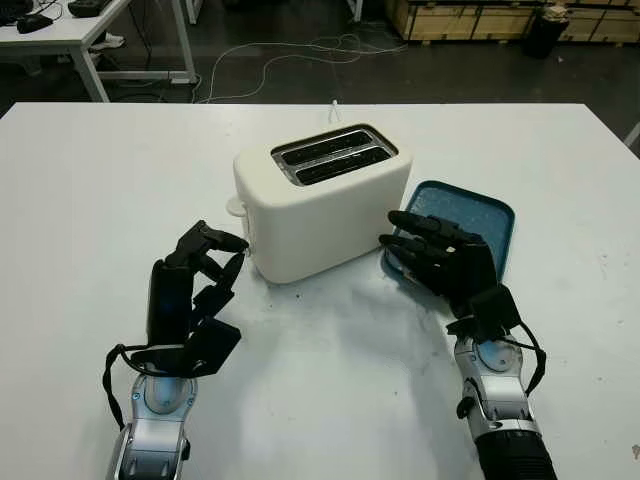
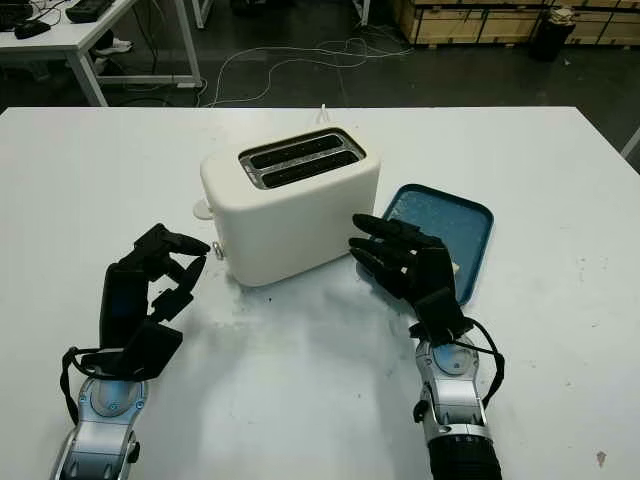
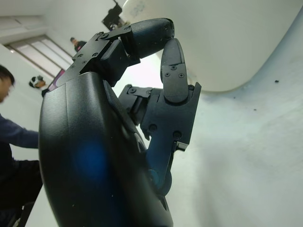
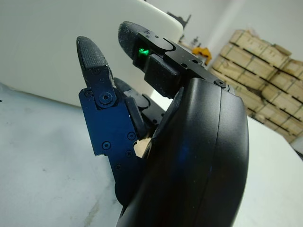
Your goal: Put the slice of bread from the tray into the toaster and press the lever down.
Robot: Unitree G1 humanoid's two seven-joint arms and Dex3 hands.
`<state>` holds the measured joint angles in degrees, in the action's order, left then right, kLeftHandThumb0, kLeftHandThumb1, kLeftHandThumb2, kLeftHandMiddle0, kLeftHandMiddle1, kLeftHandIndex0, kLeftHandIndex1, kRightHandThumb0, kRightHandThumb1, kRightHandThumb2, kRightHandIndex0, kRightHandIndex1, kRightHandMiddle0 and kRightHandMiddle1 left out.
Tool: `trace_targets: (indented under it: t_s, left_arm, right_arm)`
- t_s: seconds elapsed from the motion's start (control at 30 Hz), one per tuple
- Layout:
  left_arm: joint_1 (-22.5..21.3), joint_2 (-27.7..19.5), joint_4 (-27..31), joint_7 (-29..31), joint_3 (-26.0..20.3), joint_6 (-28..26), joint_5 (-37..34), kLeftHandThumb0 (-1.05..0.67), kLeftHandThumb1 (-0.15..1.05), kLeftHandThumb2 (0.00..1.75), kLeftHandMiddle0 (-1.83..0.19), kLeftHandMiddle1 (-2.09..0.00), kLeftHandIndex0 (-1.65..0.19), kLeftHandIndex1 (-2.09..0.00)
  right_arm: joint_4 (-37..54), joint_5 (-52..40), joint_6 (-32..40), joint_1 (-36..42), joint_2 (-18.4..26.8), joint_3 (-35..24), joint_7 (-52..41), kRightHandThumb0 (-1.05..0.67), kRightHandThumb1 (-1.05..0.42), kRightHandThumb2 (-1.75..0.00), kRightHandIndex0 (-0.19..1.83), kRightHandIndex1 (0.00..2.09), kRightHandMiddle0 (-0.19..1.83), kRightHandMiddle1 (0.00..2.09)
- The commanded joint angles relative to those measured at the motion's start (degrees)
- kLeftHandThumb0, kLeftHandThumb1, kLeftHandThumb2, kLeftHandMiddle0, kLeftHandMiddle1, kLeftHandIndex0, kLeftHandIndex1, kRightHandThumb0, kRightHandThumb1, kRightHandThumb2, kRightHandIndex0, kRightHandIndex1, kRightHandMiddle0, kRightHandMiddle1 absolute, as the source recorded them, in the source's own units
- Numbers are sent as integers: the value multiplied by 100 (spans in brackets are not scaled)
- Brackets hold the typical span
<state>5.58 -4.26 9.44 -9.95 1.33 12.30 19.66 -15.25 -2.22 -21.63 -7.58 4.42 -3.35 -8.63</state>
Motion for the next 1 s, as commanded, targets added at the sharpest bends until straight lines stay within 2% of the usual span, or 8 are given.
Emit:
trace_targets:
  t_s: [0.0,0.33,0.43,0.57,0.7,0.8,0.97]
  left_arm:
    - [-60,7,21,-15,41,-26,32,-31,92,45,-62,-174,-58,-124]
    - [-42,15,25,-17,54,-1,-18,-32,92,45,-63,-175,-57,-127]
    - [-45,18,25,-17,58,4,-23,-32,92,45,-63,-175,-57,-128]
    - [-48,26,32,-10,68,-5,-29,-32,92,45,-63,-175,-56,-128]
    - [-60,18,50,14,60,-34,-45,-32,92,46,-62,-175,-57,-129]
    - [-89,29,34,27,61,-15,-88,-33,92,45,-64,-175,-57,-129]
    - [-127,42,21,17,89,-1,-95,-33,92,45,-64,-175,-57,-129]
  right_arm:
    - [-54,-16,-193,-70,58,-1,-36,-45,-84,0,111,1,102,1]
    - [18,-56,-188,4,79,-19,-123,-46,-84,0,111,1,102,0]
    - [167,150,-493,112,156,-24,-32,-47,-83,0,108,0,98,0]
    - [748,1142,-1038,489,542,-132,454,-48,-82,0,102,0,92,0]
    - [1103,2354,-1599,857,1178,-358,1030,-52,-81,0,87,0,79,0]
    - [1086,2598,-1842,1087,1646,-468,1085,-54,-80,0,73,0,68,0]
    - [1137,3128,-1720,1258,2226,-572,1193,-68,-80,0,50,0,48,0]
